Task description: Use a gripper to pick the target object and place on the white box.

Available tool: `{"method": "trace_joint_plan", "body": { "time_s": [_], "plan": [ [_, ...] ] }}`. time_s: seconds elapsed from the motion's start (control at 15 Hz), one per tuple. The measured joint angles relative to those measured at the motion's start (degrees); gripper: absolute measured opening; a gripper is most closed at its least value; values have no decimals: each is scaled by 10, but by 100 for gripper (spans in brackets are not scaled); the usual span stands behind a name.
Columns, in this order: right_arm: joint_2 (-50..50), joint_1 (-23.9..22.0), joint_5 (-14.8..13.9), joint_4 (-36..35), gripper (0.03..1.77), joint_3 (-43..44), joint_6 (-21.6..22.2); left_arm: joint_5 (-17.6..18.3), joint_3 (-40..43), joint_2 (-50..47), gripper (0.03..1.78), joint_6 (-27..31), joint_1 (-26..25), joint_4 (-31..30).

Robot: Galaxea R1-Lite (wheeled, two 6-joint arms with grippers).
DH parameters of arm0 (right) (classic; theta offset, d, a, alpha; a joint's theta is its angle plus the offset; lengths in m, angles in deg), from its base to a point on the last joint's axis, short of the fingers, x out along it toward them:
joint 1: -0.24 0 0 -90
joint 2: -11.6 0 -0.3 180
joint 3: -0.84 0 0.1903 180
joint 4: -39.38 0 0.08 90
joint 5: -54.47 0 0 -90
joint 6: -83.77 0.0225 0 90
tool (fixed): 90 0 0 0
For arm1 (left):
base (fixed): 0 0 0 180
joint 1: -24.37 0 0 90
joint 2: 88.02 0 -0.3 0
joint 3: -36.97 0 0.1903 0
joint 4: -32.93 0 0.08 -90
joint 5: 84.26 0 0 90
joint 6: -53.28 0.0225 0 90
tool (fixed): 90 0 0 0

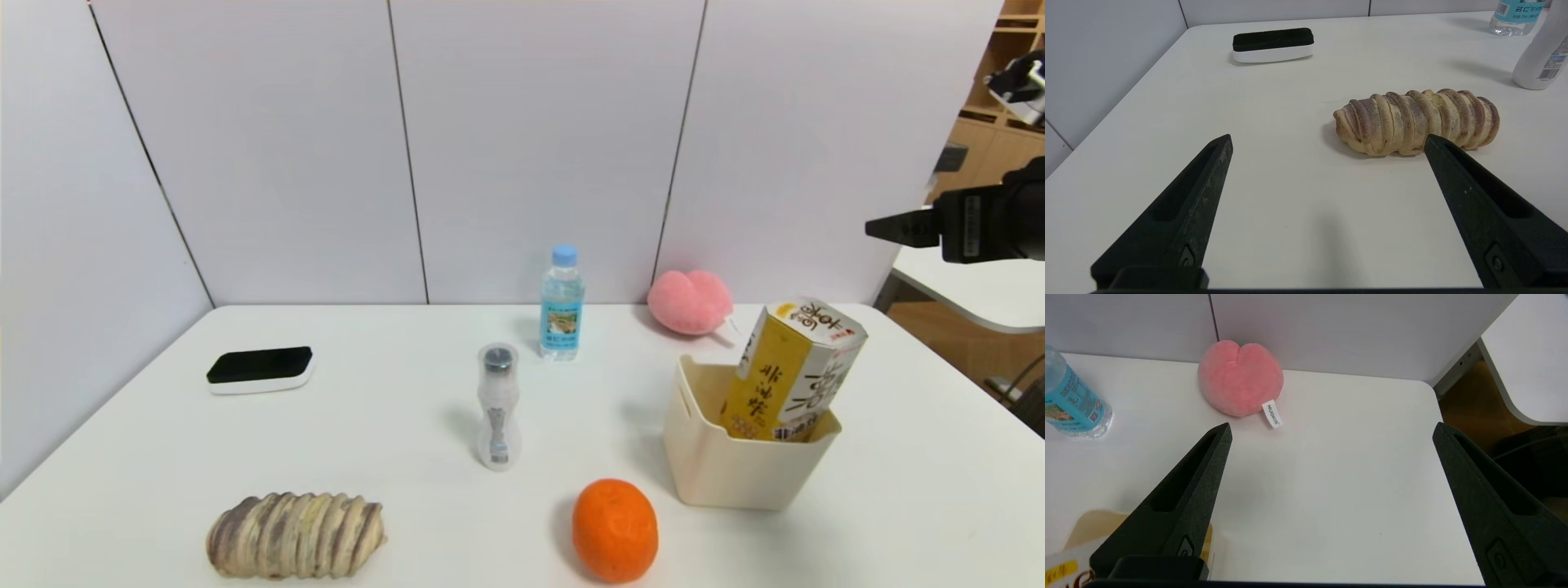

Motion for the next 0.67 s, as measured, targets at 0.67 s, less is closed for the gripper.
{"method": "trace_joint_plan", "body": {
  "time_s": [0.67],
  "plan": [
    [-305, -30, 5, -10, 169, -231, -12, 0, 0, 0, 169, 0, 0, 0]
  ]
}}
